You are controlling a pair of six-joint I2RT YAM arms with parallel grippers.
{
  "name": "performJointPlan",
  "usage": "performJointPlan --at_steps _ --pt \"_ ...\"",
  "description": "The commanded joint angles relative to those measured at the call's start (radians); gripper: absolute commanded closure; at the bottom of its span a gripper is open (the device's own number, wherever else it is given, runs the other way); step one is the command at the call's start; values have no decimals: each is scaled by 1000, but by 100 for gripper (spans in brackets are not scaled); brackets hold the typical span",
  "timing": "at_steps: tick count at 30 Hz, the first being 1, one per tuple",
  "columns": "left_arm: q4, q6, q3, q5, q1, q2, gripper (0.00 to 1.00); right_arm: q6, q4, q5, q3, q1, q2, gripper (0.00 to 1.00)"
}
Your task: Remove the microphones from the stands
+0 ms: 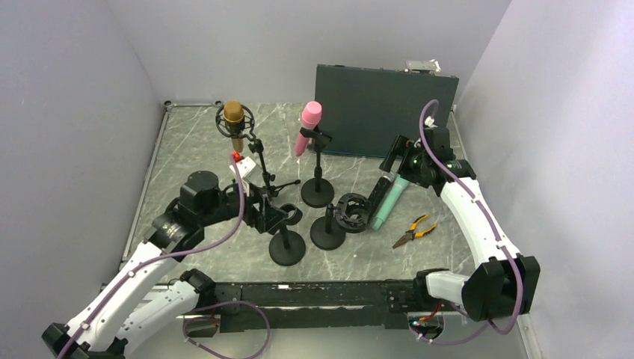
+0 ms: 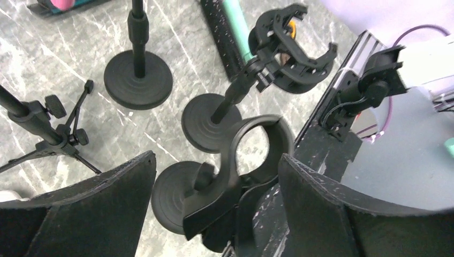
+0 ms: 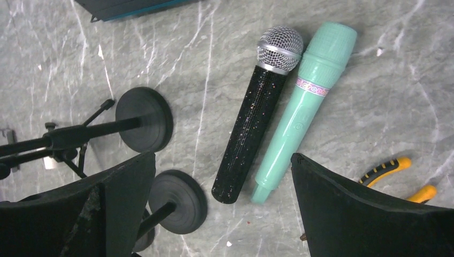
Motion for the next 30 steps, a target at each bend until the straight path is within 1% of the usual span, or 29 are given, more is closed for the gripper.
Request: performJointPlan --at_steps 1,5,8,11,18,21,23,28,30 --pt "-83 10 154 -36 -5 -5 9 -29 51 -14 56 49 3 0" --pt "-137 5 244 -88 -4 -1 1 -33 43 61 98 149 25 0" --pt "-149 -27 270 -136 -4 -22 1 -34 44 122 140 229 43 0" --pt "-159 -68 264 -196 -5 -73 1 -26 74 131 170 283 48 0" --pt "-220 -147 253 -373 -5 -229 1 -18 128 130 227 359 38 0" --pt "-253 -143 267 -421 -5 -259 1 -20 160 110 240 382 24 0" --pt "-287 -122 294 -443 -5 -249 1 -20 179 99 246 395 21 0" --pt "-402 -83 420 -504 -5 -162 1 -25 193 72 305 421 43 0" --pt "-412 -85 440 -516 -5 -141 1 -25 208 56 323 429 50 0"
